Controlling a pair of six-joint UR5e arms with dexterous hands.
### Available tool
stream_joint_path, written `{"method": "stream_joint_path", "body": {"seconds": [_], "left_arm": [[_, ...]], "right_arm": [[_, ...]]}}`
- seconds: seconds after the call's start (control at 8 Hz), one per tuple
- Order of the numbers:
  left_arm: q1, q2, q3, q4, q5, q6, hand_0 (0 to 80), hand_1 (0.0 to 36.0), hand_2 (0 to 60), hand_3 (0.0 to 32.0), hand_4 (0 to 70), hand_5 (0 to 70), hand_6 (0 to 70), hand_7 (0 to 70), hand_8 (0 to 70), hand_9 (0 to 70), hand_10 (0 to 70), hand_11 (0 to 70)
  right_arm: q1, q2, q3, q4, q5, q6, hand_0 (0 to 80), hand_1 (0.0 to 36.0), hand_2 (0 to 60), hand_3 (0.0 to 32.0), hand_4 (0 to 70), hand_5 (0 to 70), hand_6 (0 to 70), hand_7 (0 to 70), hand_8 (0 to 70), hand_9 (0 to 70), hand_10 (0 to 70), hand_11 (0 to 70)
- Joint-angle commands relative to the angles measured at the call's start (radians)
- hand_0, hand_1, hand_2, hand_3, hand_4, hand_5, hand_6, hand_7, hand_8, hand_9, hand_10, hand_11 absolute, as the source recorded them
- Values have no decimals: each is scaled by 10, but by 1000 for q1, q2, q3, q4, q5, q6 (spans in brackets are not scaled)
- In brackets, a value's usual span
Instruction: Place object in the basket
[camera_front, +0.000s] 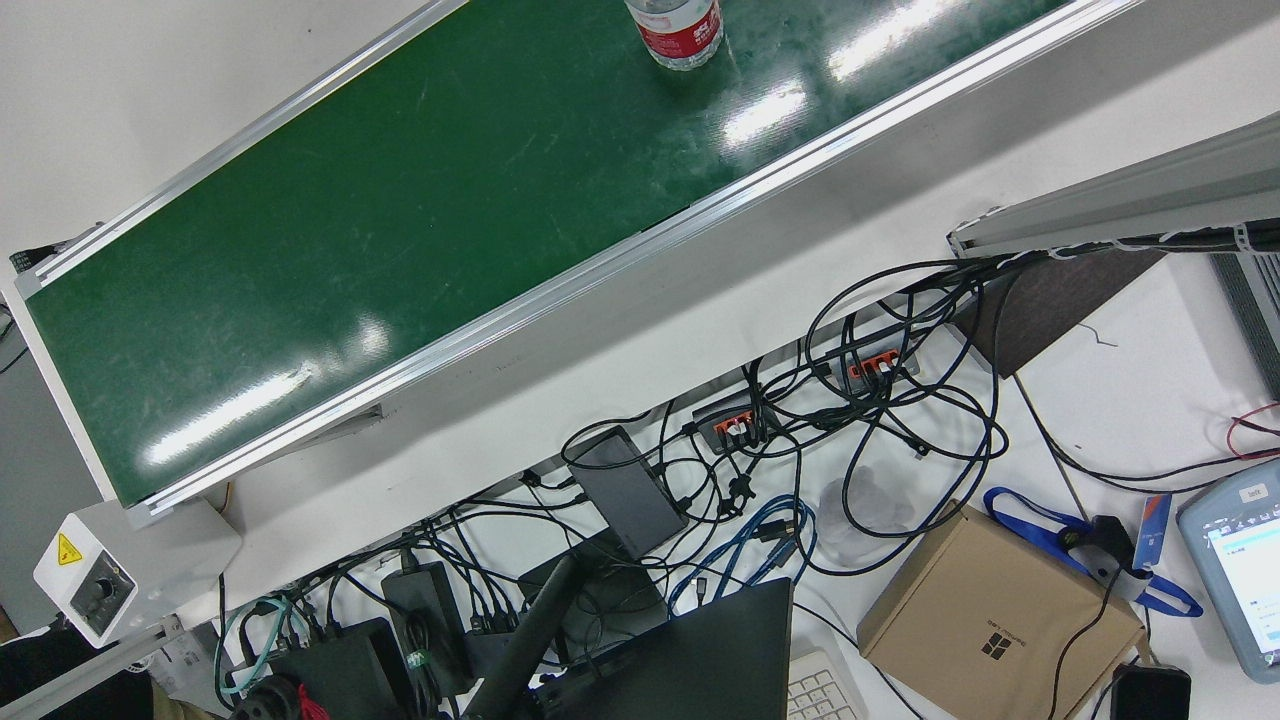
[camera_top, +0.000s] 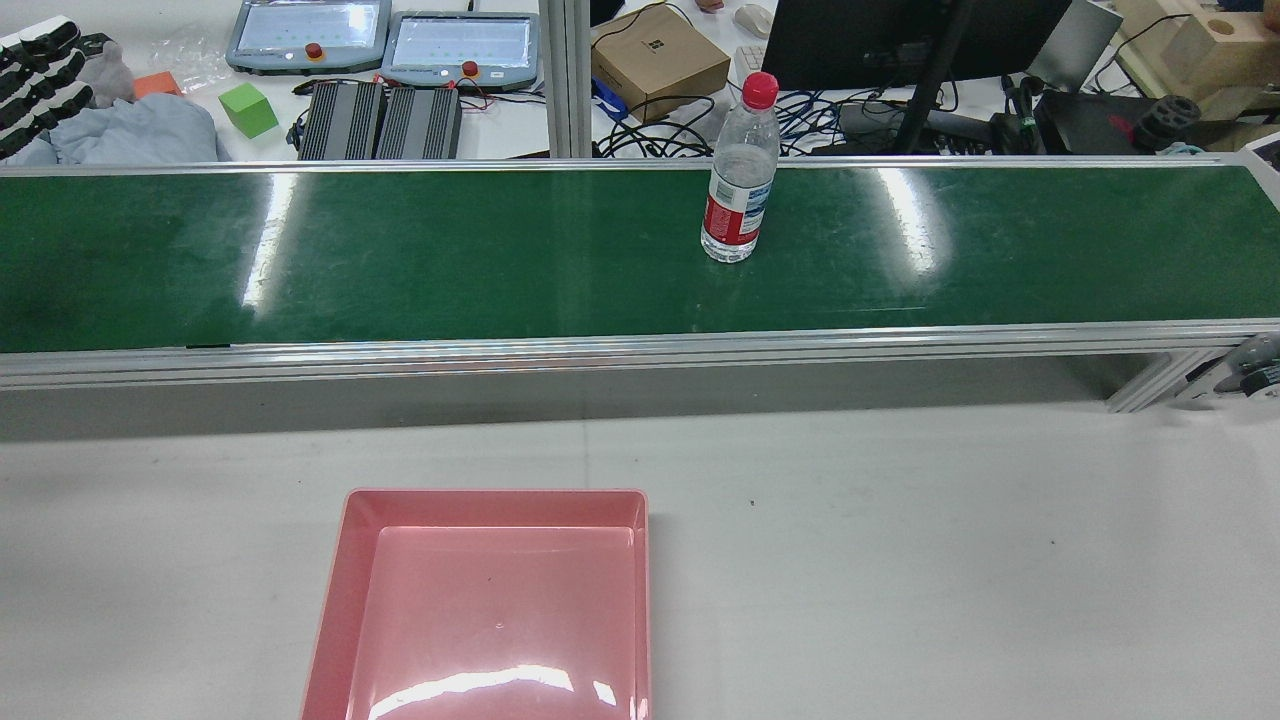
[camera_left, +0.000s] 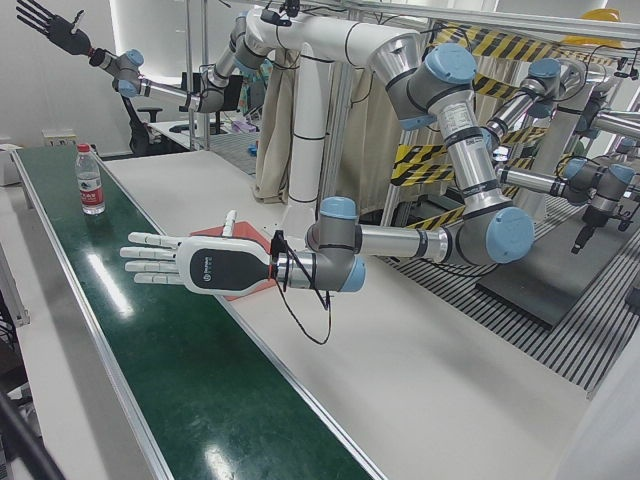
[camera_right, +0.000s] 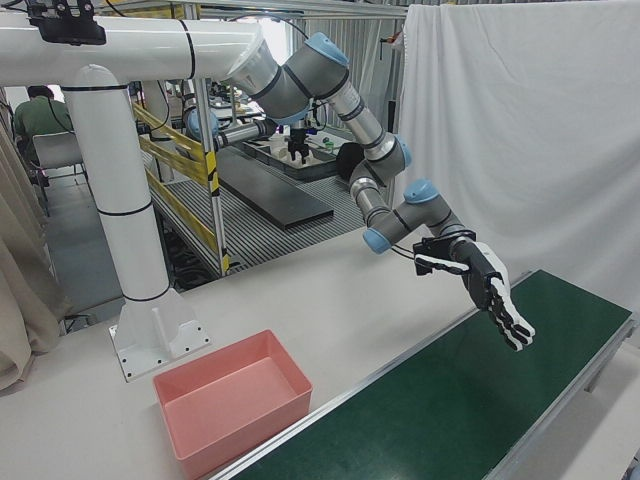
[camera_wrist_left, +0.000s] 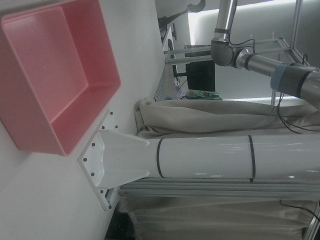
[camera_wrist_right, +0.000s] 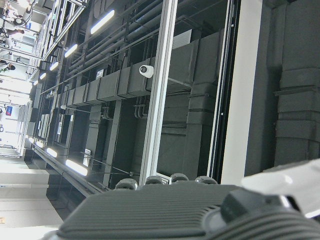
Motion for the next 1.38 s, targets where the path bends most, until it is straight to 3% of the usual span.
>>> {"method": "stream_joint_path", "body": {"seconds": [0.0, 1.25], "left_arm": [[0, 0, 1, 16, 0, 0, 482, 7, 0, 0, 82, 59, 0, 0, 0, 0, 27, 48], [1, -7, -14, 16, -20, -5, 483, 6, 0, 0, 83, 60, 0, 0, 0, 0, 27, 47]], "right_arm": [[0, 0, 0, 0, 0, 0, 0, 0, 0, 0, 0, 0, 0, 0, 0, 0, 0, 0], [0, 0, 0, 0, 0, 0, 0, 0, 0, 0, 0, 0, 0, 0, 0, 0, 0, 0]]}}
